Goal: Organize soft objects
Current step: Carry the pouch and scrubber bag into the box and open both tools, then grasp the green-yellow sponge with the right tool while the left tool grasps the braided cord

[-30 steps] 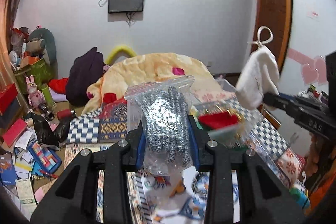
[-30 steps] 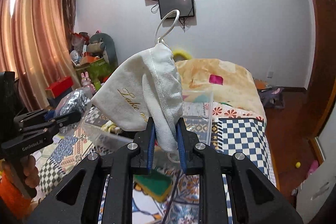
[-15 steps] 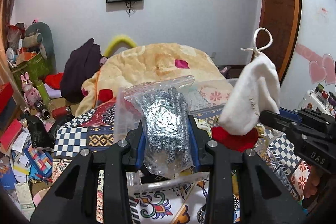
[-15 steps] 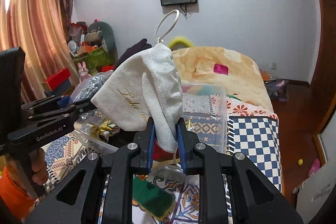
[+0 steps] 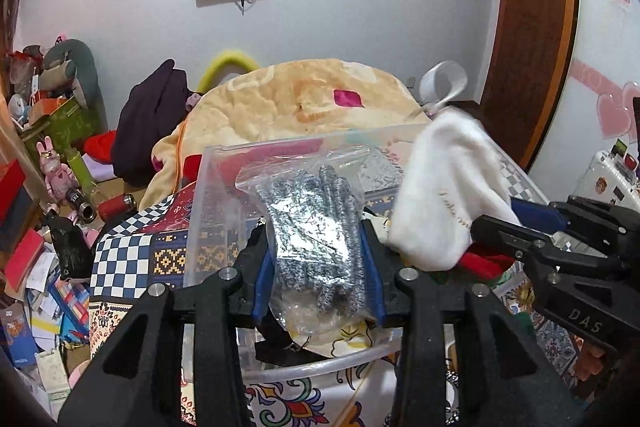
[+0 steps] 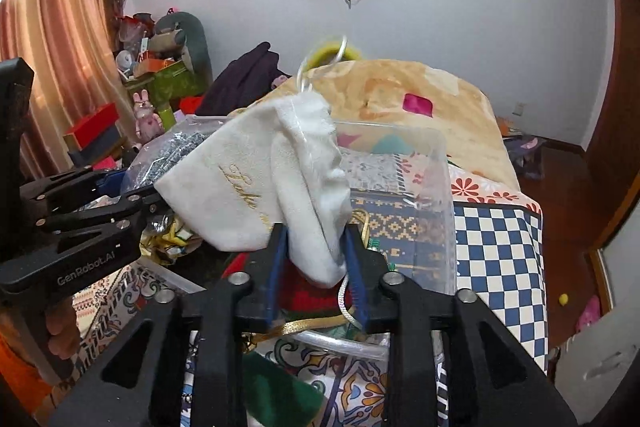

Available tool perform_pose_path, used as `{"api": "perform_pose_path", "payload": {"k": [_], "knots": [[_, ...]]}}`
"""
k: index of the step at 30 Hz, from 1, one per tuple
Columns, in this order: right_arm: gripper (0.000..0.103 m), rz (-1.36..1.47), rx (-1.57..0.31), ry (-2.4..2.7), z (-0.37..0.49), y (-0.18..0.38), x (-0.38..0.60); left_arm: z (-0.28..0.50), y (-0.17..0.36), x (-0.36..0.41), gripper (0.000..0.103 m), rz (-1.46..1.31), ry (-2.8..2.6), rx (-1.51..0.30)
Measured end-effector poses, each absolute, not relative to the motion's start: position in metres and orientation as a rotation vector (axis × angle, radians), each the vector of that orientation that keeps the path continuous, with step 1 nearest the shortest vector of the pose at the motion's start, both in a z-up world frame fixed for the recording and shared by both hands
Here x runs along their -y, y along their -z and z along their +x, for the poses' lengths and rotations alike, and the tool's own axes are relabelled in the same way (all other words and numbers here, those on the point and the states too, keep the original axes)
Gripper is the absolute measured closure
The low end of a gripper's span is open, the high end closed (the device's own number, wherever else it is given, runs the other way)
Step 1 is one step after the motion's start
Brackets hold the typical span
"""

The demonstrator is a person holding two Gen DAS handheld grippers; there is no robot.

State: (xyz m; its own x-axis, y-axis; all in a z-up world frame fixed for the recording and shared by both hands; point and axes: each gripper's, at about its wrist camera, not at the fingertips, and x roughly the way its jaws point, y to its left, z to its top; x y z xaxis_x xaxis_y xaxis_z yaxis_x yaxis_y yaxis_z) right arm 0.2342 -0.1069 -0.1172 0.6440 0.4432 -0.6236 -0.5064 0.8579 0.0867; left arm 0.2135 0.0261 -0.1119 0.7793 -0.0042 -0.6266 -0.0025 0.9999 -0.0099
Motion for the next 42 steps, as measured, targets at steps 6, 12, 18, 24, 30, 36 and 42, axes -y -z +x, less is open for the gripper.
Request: {"api": "perform_pose_path", "payload": {"k": [6,12,18,24,30,36,42], "knots": [[0.056,-0.112,-0.654,-0.534,0.226,0.111,0.109,0.204,0.108,-0.027,0.054,-0.024,0.016,-0.668],[0.046,-0.12,-0.597,-0.522,0.213,0.099,0.115,0.18,0.088,-0.023,0.041,-0.013,0.037,-0.601],[0.036,-0.125,-0.525,-0.519,0.192,0.085,0.125,0.156,0.069,-0.023,0.026,-0.032,0.059,-0.535],[0.026,-0.099,-0.492,-0.531,0.17,0.084,0.139,0.132,0.072,-0.02,0.013,-0.024,0.079,-0.525],[0.023,-0.089,-0.552,-0.554,0.163,0.108,0.146,0.123,0.104,-0.018,0.01,-0.018,0.097,-0.63],[0.023,-0.096,-0.64,-0.568,0.165,0.138,0.148,0.123,0.143,-0.017,0.01,0.004,0.091,-0.745],[0.024,-0.102,-0.719,-0.575,0.175,0.162,0.142,0.124,0.163,-0.015,0.024,-0.007,0.109,-0.794]]}}
